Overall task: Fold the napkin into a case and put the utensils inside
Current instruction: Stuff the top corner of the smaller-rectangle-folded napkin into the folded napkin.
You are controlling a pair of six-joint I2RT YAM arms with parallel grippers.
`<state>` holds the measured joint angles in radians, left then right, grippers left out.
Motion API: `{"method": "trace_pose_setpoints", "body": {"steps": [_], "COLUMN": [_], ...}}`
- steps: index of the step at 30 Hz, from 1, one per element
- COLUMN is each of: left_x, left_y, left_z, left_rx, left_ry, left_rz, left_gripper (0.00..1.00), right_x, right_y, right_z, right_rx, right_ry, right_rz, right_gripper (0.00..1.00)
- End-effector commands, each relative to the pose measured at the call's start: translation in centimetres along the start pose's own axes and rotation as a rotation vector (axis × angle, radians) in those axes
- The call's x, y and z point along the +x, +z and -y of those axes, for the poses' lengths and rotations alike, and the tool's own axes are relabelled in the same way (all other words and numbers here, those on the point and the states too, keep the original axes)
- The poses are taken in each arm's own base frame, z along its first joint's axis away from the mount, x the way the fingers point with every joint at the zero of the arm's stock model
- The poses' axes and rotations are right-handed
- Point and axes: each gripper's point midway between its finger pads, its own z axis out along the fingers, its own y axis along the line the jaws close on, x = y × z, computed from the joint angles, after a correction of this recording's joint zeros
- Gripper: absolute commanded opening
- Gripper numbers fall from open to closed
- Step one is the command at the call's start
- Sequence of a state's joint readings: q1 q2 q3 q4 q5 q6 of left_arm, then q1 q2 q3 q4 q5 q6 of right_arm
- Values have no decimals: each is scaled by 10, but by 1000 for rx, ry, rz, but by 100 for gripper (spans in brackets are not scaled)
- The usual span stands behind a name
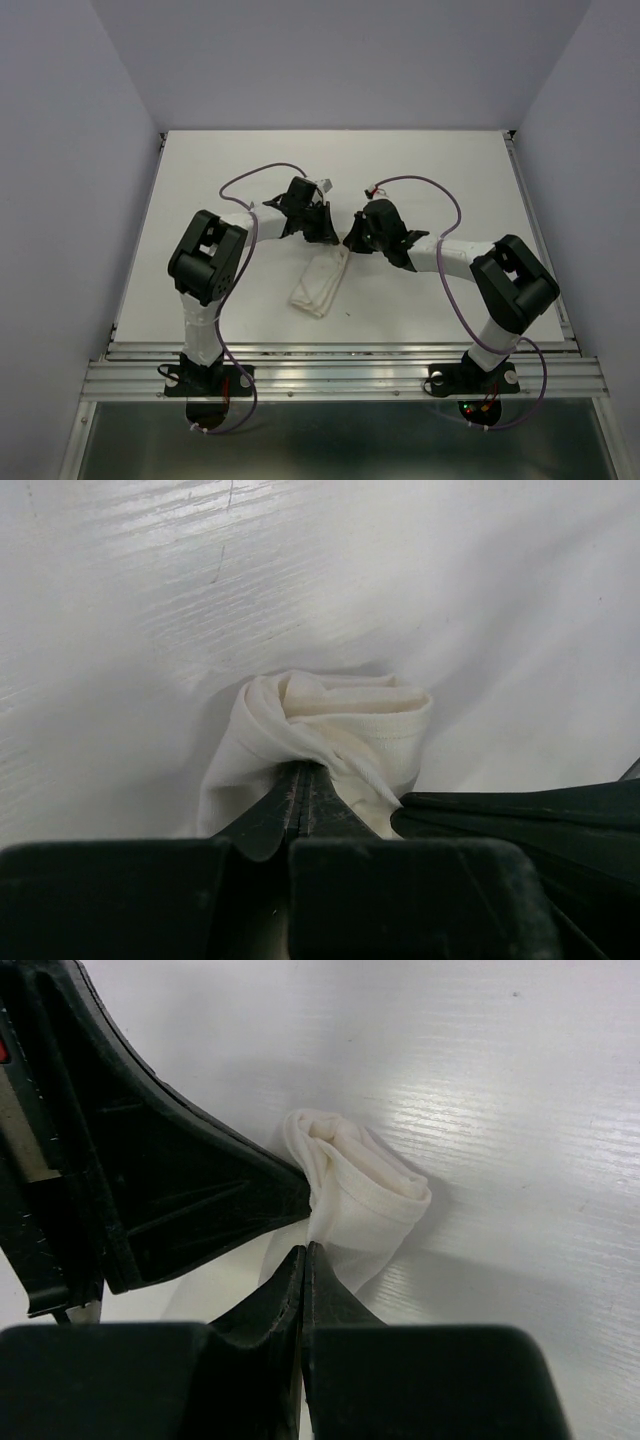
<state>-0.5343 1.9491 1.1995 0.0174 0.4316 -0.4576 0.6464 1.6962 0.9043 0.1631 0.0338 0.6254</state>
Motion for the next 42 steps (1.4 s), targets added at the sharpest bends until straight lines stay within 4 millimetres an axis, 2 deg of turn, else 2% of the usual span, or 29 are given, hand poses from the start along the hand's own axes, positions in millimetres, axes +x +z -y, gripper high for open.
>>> {"method": "trace_pose_setpoints", "body": {"steps": [1, 3, 8, 10, 14, 20, 26, 33, 37, 42], "left_x": [-14, -13, -10, -14, -16, -19, -14, -5, 5, 9], "left_y": [6, 8, 13, 12, 7, -19, -41, -48, -42, -36], "left_z": [22, 29, 29, 26, 34, 58, 64, 44, 28, 22], "left_rx": [45, 71, 66, 49, 82, 137, 138, 27, -30, -38], "left_ry": [18, 4, -68, -94, -121, -44, 33, 85, 80, 75], "left_rz": [37, 33, 46, 86, 121, 109, 72, 39, -6, -13], "left_gripper": [0, 0, 0, 0, 0, 0, 0, 0, 0, 0], "right_x": [-26, -27, -29, -28, -22, -15, -20, -20, -21, -23], "right_y": [-1, -1, 0, 0, 3, 4, -1, -1, -1, -2], "right_z": [-21, -22, -25, -25, -20, -12, -9, -10, -11, -13], "right_rx": [-54, -53, -61, -65, -50, -26, -22, -28, -31, -35], "right_ry": [6, 6, 6, 4, 0, 5, 7, 7, 9, 6], "right_rz": [61, 62, 63, 58, 47, 38, 55, 53, 54, 58], "right_gripper": [1, 1, 1, 1, 1, 1, 1, 1, 1, 1]}}
